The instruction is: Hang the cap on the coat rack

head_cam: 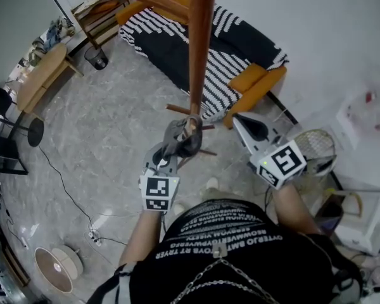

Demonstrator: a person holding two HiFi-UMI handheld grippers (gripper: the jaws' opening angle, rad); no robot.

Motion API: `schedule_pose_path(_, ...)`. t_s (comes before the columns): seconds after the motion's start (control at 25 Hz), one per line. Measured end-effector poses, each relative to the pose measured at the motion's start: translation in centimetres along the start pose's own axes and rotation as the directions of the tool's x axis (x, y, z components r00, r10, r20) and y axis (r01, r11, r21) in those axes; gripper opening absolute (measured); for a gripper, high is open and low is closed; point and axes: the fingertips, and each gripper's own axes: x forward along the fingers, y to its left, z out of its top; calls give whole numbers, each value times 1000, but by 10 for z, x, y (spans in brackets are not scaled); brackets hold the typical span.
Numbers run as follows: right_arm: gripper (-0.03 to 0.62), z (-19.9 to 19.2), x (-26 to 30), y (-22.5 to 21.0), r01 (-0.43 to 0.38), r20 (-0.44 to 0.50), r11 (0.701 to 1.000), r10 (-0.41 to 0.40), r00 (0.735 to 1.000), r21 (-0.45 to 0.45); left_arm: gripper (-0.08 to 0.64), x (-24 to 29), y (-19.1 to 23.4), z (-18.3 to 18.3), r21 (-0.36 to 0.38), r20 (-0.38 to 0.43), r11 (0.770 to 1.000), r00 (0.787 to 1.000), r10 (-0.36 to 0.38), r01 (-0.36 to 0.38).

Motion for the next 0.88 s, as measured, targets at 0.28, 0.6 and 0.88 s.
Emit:
schedule_pose_path(0.28,2,6,-5,21,-5,18,1000,5,1000,-8,145,-10,-13,-10,26,-2,999,999,-41,41)
schedule_pose_path(0.6,2,17,-17,59,17,46,1000,-17,999,-4,183,-59,-7,6,55,56,996,996,-74,71)
schedule_pose_path(0.88,3,24,-32,95,43,79,999,-42,996,-4,33,-115,19,35,79,153,997,988,-22,10)
